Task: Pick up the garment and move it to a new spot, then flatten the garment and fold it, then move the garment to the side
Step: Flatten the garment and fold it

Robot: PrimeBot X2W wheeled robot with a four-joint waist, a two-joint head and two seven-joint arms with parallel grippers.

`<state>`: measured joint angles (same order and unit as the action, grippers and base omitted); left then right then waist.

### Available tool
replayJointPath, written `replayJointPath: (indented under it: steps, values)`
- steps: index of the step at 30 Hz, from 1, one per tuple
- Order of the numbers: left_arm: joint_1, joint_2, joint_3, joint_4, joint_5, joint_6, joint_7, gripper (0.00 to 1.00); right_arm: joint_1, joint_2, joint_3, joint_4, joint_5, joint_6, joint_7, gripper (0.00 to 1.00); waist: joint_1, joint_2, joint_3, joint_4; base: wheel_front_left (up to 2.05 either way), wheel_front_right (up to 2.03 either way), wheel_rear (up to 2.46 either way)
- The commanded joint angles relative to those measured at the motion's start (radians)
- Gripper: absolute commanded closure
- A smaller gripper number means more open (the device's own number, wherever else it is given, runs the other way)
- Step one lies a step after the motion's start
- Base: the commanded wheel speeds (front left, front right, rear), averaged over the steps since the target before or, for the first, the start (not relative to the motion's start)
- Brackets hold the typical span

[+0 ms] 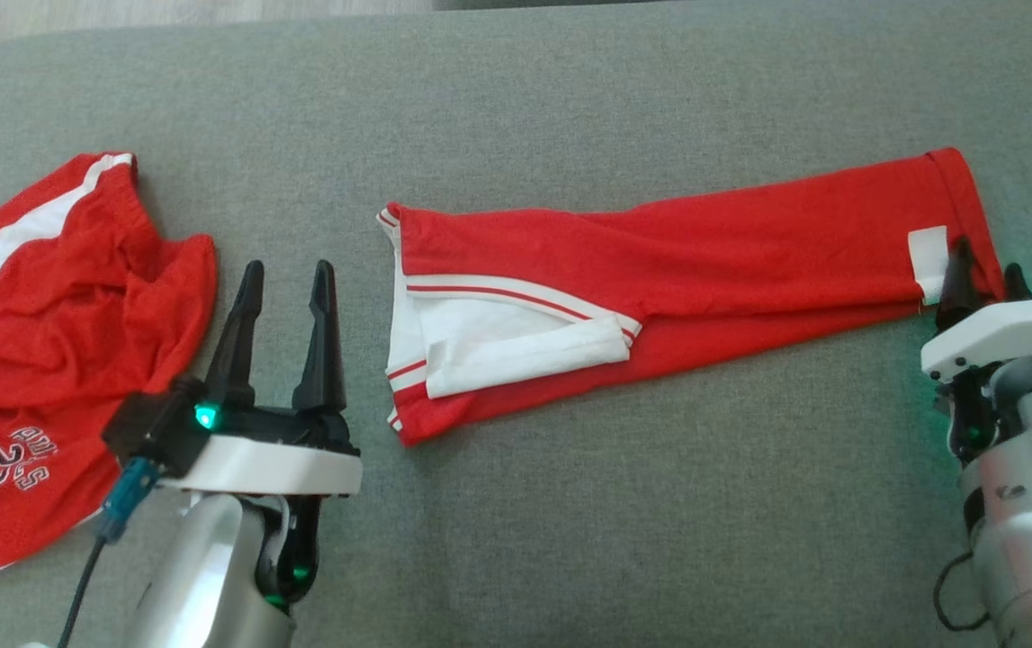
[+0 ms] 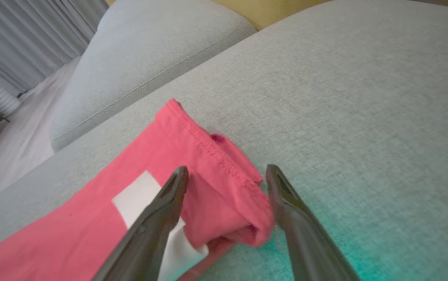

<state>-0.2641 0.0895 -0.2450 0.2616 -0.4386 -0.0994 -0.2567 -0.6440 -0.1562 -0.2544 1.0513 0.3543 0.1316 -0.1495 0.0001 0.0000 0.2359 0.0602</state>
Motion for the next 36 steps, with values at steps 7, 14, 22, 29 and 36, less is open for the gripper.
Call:
replayJointPath:
  steps: [7, 14, 22, 29, 36]
  values:
    - [-0.049, -0.006, 0.067, -0.019, 0.021, -0.018, -0.005, 0.0, -0.076, 0.027, -0.031, 0.074, -0.103, -0.001, 0.039, 0.0, -0.0001, 0.0, 0.016, -0.006, 0.0, 0.0, 0.0]
    - [-0.058, -0.017, 0.083, -0.018, 0.024, -0.025, -0.005, 0.0, -0.1, 0.035, -0.037, 0.103, -0.148, -0.001, 0.077, 0.7, -0.0001, 0.0, 0.017, -0.002, 0.0, 0.0, 0.0]
    - [-0.05, -0.02, 0.1, -0.014, 0.03, -0.028, -0.005, 0.0, -0.114, -0.039, -0.052, 0.073, -0.182, -0.001, 0.058, 1.0, -0.0001, 0.0, 0.006, -0.005, 0.0, 0.0, 0.0]
    - [-0.039, -0.022, 0.116, -0.016, 0.033, -0.03, -0.005, 0.0, -0.096, -0.151, -0.121, 0.056, -0.217, -0.001, 0.036, 1.0, -0.0001, 0.0, -0.018, -0.026, 0.0, 0.0, 0.0]
    - [-0.021, -0.024, 0.121, -0.012, 0.035, -0.031, -0.005, 0.0, -0.082, -0.173, -0.206, 0.057, -0.268, -0.001, 0.0, 1.0, -0.0001, 0.0, -0.058, -0.055, 0.0, 0.0, 0.0]
